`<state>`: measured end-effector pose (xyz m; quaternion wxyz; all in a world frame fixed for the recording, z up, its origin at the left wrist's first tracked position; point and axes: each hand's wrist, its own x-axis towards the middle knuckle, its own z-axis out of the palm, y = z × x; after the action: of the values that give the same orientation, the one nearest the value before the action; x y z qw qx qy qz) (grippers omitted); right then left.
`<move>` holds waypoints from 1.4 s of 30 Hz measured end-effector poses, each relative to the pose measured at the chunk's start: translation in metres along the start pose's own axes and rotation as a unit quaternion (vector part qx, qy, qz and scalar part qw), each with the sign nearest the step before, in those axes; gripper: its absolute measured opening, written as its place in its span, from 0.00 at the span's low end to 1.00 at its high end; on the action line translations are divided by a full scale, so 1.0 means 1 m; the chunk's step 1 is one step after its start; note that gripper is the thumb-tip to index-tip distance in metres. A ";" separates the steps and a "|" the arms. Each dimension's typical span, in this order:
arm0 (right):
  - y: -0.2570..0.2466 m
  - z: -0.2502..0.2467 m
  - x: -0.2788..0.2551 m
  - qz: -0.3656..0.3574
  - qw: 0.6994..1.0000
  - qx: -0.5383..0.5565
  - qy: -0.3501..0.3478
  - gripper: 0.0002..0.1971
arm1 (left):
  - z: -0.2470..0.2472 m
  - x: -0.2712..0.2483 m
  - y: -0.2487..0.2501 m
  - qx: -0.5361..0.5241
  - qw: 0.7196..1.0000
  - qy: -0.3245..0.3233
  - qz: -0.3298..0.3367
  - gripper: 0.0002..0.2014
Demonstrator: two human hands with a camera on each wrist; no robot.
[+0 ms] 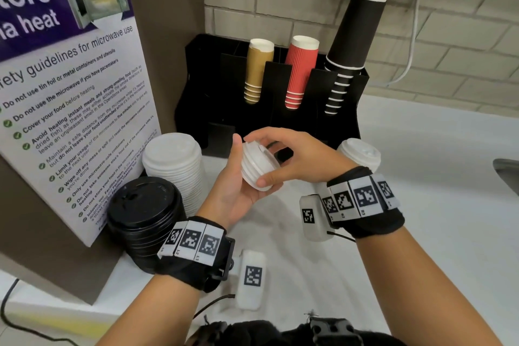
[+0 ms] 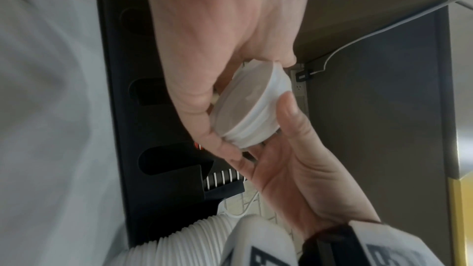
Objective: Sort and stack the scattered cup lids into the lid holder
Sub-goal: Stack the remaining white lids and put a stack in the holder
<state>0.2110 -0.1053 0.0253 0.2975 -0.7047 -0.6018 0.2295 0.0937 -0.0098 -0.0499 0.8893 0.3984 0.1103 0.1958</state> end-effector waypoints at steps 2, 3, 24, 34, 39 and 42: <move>-0.001 0.001 0.000 -0.005 1.000 -0.017 -0.001 0.36 | 0.001 0.002 -0.001 0.008 1.000 0.002 0.007 0.32; -0.001 0.002 0.000 -0.006 1.000 -0.027 0.002 0.36 | 0.001 0.002 -0.002 0.008 1.000 0.006 0.007 0.30; 0.004 -0.015 0.047 -0.020 0.995 -0.079 0.054 0.35 | 0.003 0.017 0.004 -0.019 0.991 0.132 -0.017 0.36; 0.024 0.006 0.143 0.126 0.918 -0.372 0.048 0.42 | -0.014 0.014 -0.006 0.035 0.968 0.238 -0.071 0.20; 0.039 0.026 0.162 0.169 0.879 -0.445 -0.026 0.31 | -0.018 0.011 -0.011 0.049 0.964 0.246 -0.083 0.20; 0.045 0.032 0.167 0.181 0.871 -0.451 -0.066 0.29 | -0.019 0.008 -0.012 0.058 0.964 0.246 -0.084 0.20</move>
<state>0.2497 0.0597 -0.0230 -0.1403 -0.8419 -0.5203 0.0290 0.0975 -0.0012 -0.0715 0.8233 0.3782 0.3701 0.2055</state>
